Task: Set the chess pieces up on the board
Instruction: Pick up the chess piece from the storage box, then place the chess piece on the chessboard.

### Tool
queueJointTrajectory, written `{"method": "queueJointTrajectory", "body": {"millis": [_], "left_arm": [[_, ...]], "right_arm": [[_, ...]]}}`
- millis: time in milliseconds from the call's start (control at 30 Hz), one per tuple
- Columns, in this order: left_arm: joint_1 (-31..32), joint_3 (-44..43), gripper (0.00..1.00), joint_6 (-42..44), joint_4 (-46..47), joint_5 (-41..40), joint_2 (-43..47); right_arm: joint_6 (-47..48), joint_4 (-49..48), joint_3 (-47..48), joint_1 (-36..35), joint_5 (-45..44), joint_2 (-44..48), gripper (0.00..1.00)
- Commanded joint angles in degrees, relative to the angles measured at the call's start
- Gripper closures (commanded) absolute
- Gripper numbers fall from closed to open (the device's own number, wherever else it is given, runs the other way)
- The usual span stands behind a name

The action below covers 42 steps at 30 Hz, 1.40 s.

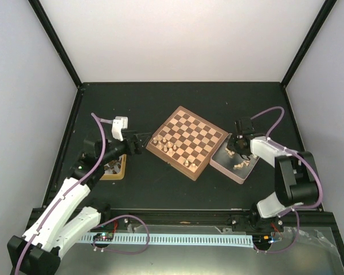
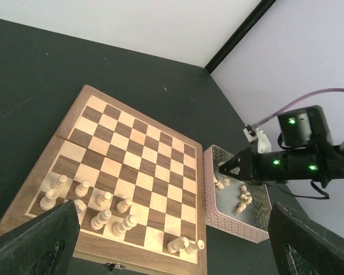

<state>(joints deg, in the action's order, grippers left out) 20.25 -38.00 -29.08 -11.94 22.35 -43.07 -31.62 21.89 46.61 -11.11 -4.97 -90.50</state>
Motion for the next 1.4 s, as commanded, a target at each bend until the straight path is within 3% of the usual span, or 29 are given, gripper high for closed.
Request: {"method": "queueJointTrajectory", "body": {"millis": [0, 167, 333, 700, 1133, 1367], "left_arm": [[0.3, -0.4, 0.08, -0.8, 1.5, 2.6, -0.7], [3.7, 0.2, 0.08, -1.5, 3.2, 1.4, -1.7], [11.6, 0.1, 0.09, -1.2, 5.6, -4.7, -3.1], [27.5, 0.3, 0.17, 4.4, 16.1, -22.1, -7.1], [38.7, -1.2, 0.29, 18.0, 34.4, -31.6, -18.4], [40.0, -2.1, 0.46, 21.6, 38.1, -35.5, -23.0]], "right_arm": [[-8.4, -3.3, -3.4, 0.4, 7.0, 10.1, 0.92], [-23.2, -8.7, -8.3, -0.4, 18.1, 21.0, 0.93], [-38.8, -15.4, -12.1, -4.3, 23.7, 28.9, 0.93], [-72.5, -23.0, -12.8, -19.3, 19.8, 35.8, 0.96], [-83.5, -28.6, -7.7, -27.7, 20.2, 31.7, 0.96], [-84.7, -30.1, -8.0, -28.4, 20.7, 31.8, 0.95]]}}
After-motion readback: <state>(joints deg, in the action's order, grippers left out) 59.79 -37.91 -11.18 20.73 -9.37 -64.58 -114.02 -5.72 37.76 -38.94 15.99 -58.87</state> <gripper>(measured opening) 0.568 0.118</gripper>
